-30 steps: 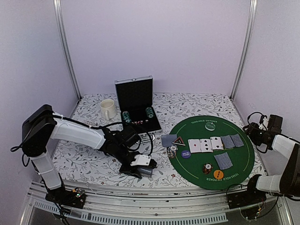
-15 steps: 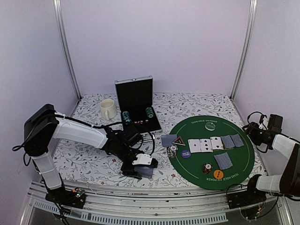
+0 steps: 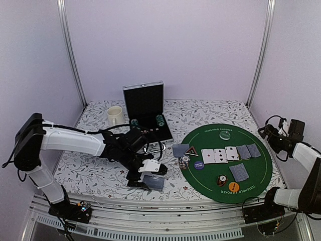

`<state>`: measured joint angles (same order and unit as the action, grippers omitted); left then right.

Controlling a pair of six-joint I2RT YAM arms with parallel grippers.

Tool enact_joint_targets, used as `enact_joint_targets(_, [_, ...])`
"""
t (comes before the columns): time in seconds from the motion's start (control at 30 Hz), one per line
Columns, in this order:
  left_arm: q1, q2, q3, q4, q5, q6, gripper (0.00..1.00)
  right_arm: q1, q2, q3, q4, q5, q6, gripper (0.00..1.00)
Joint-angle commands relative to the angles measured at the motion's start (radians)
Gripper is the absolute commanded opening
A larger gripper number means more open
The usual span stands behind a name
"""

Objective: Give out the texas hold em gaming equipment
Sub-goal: Place the face-down deck piles at the center of the board, then reset both arms

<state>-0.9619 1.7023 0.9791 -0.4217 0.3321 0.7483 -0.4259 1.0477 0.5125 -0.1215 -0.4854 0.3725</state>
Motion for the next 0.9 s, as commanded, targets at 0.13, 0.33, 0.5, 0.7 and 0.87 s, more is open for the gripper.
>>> enact_joint_targets(0.13, [0.009,-0.210,-0.003,-0.051,0.198,-0.025,0.98,-0.002,-0.075,0.056,0.017,-0.090,-0.049,0.99])
enact_joint_targets(0.33, [0.184,-0.365,-0.066,0.391,0.058,-0.367,0.98,0.015,-0.119,0.060,0.071,-0.109,-0.054,0.99])
enact_joint_targets(0.5, [0.480,-0.406,-0.106,0.680,-0.121,-0.715,0.98,0.194,-0.135,0.067,0.160,0.055,-0.110,0.99])
enact_joint_targets(0.7, [0.727,-0.452,-0.263,0.896,-0.469,-0.949,0.98,0.272,-0.118,0.000,0.419,0.175,-0.189,0.99])
enact_joint_targets(0.87, [0.807,-0.496,-0.451,1.097,-0.721,-0.898,0.98,0.272,-0.032,-0.099,0.652,0.248,-0.232,0.99])
